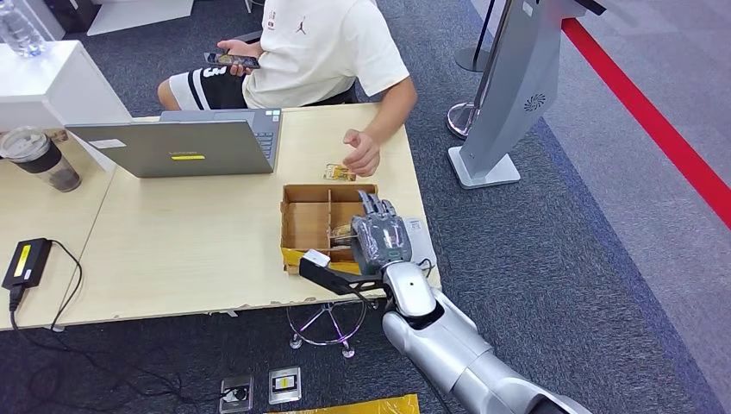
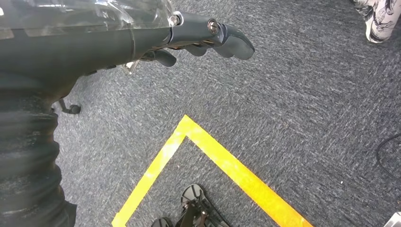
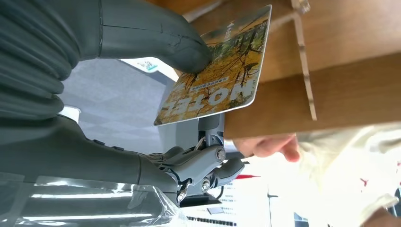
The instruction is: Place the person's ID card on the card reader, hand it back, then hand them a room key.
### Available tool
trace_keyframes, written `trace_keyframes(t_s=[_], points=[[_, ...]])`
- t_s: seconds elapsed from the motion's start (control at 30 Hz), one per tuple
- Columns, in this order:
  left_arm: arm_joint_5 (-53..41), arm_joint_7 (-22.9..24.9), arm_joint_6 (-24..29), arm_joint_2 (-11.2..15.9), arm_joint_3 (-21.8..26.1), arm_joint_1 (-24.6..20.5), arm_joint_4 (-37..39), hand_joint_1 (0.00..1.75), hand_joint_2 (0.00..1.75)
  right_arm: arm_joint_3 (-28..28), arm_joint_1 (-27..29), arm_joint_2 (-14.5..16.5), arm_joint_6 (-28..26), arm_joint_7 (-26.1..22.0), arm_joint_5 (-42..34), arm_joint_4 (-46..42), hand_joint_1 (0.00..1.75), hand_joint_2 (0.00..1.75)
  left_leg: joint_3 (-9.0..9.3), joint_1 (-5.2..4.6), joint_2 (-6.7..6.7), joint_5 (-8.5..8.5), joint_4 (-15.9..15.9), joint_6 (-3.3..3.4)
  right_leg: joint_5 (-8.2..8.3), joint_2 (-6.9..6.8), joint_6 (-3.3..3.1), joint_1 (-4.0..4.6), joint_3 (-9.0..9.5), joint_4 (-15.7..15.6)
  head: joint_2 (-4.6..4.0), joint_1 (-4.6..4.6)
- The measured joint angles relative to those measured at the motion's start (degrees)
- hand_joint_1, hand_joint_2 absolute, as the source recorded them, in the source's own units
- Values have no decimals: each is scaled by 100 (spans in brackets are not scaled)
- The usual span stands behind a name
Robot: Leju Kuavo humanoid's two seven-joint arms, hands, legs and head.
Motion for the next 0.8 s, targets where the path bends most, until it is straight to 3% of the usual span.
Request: trace_keyframes(t_s=[0.43, 0.8], points=[[102, 0, 32, 0, -128, 5, 0, 0, 175, -313, 36, -136, -90, 156, 111, -1686, 175, 175, 2, 0, 1, 0, 1, 0, 0, 1, 0, 0, -1, 0, 0, 1], [-108, -85, -350, 22, -355, 5, 0, 0, 175, -578, -260, -297, -434, -50, 353, -2811, 175, 175, 0, 0, 6, 0, 0, 0, 3, 1, -3, 0, 1, 0, 0, 1]])
